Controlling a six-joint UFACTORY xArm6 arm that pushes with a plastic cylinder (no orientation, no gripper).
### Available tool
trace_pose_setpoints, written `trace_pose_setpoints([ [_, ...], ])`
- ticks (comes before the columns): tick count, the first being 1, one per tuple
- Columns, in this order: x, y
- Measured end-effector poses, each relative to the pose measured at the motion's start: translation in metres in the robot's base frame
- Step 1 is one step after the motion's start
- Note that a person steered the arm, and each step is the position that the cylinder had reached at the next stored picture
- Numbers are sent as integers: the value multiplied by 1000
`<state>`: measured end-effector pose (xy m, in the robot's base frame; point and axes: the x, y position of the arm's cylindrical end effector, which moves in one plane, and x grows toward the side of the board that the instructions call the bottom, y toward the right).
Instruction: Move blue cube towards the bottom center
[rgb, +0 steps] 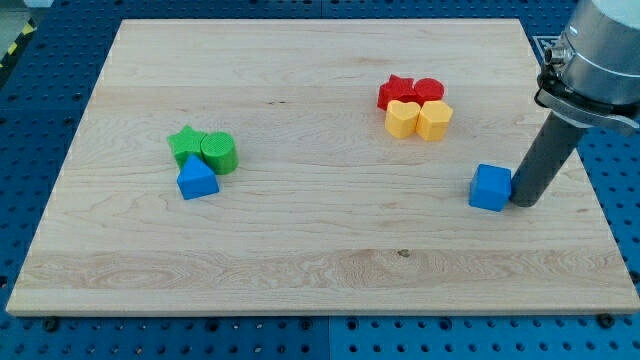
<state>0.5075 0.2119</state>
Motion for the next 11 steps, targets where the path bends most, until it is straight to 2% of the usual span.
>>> trace_pose_setpoints([
  [5,-10,-52],
  [6,4,-73],
  [8,4,-70],
  [9,1,-66],
  [10,-32,-66],
  [11,-27,-96],
])
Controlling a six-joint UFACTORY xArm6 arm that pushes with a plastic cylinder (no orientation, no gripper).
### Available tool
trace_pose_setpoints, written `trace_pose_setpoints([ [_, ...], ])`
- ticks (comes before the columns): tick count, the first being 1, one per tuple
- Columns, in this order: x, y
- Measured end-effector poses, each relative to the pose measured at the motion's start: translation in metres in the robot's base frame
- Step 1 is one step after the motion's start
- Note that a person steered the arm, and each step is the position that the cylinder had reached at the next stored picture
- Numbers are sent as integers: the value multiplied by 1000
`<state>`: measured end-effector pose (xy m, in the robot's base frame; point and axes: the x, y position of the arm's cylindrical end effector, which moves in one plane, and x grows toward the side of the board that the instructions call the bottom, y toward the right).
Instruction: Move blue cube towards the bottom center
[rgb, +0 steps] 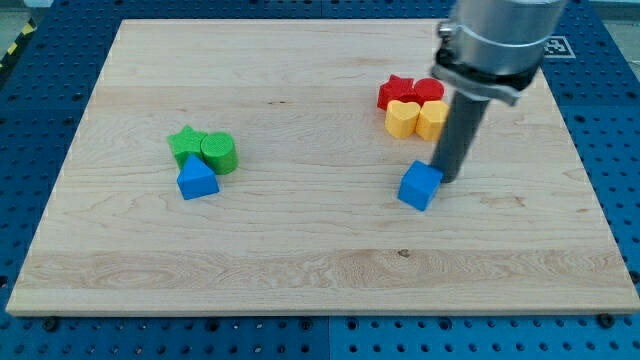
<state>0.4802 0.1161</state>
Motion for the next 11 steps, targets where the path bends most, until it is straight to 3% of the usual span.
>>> trace_pose_setpoints([
  [10,10,-80],
  [11,10,-33],
])
